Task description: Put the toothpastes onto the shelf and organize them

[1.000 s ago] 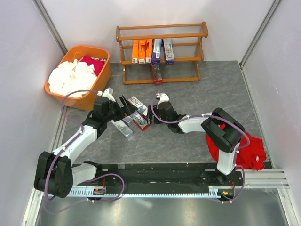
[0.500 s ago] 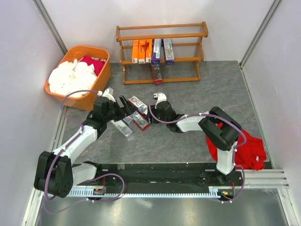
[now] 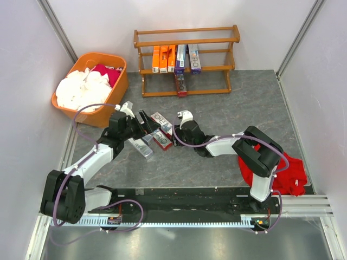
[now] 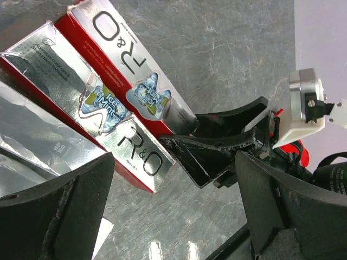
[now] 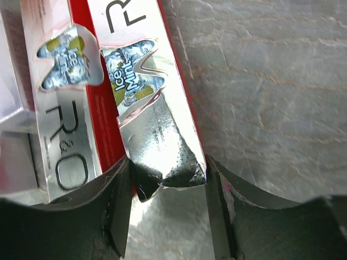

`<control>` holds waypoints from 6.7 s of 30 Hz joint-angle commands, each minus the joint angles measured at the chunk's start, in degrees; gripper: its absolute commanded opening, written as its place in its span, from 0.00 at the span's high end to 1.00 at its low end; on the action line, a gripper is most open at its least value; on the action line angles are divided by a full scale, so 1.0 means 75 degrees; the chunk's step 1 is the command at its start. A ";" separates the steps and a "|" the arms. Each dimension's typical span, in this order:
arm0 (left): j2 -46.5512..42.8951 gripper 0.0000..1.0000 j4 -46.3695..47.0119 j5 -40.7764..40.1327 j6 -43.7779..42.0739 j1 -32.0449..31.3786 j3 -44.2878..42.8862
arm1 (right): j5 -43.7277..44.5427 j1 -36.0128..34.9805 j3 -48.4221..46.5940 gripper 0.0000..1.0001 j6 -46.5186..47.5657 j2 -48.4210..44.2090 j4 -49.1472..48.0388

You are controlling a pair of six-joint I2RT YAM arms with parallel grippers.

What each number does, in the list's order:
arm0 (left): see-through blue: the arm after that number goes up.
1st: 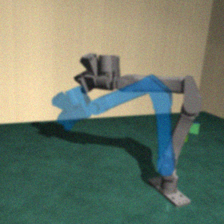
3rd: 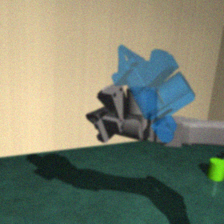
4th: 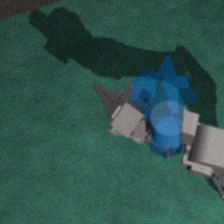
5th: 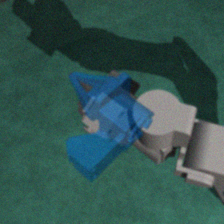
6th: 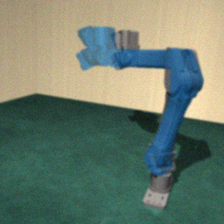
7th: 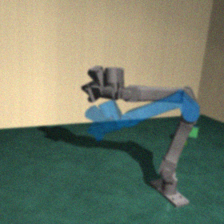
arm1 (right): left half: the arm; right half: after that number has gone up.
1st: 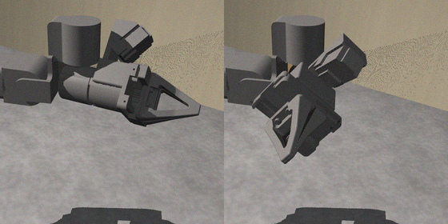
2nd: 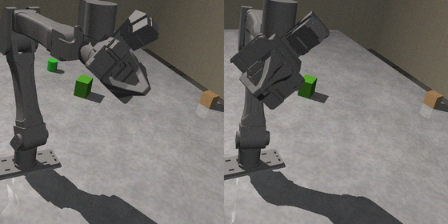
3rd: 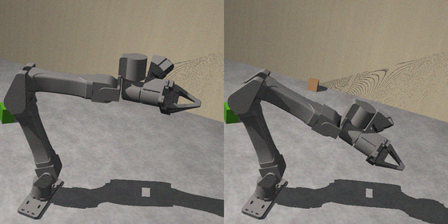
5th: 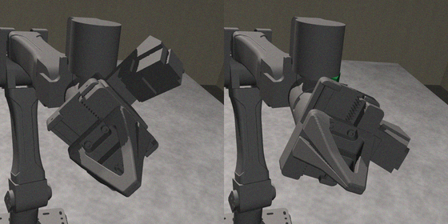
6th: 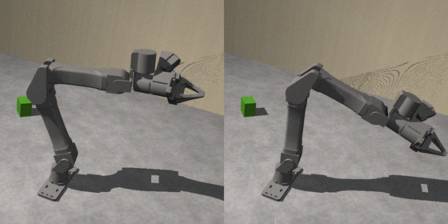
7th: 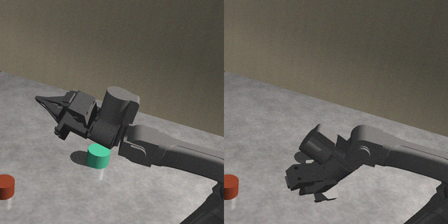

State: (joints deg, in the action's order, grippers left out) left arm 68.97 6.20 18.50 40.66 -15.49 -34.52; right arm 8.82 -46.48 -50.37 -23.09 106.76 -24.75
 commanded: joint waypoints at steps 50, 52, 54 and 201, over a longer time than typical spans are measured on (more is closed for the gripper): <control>0.2651 0.00 0.5794 0.2782 0.3390 -0.0150 0.0864 | 0.2516 -0.1641 0.2040 0.71 -0.1011 -0.4813 -0.0437; 0.2897 0.00 0.6145 0.2841 0.3647 -0.0162 0.0923 | 0.2515 -0.1771 0.2029 0.71 -0.0987 -0.4766 -0.0543; 0.3026 0.02 0.6672 0.2877 0.3893 -0.0162 0.1040 | 0.2516 -0.1923 0.1982 0.70 -0.0976 -0.4708 -0.0543; -0.1050 0.00 0.0125 -0.0111 0.0227 -0.0115 0.0009 | -0.2922 0.1685 0.3470 0.80 -0.4187 -0.5012 -0.1012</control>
State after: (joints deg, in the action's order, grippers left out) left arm 64.64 13.58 23.42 48.23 -16.47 -31.99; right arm -13.78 -35.70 -24.86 -55.96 71.40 -31.03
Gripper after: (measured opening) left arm 0.994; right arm 0.493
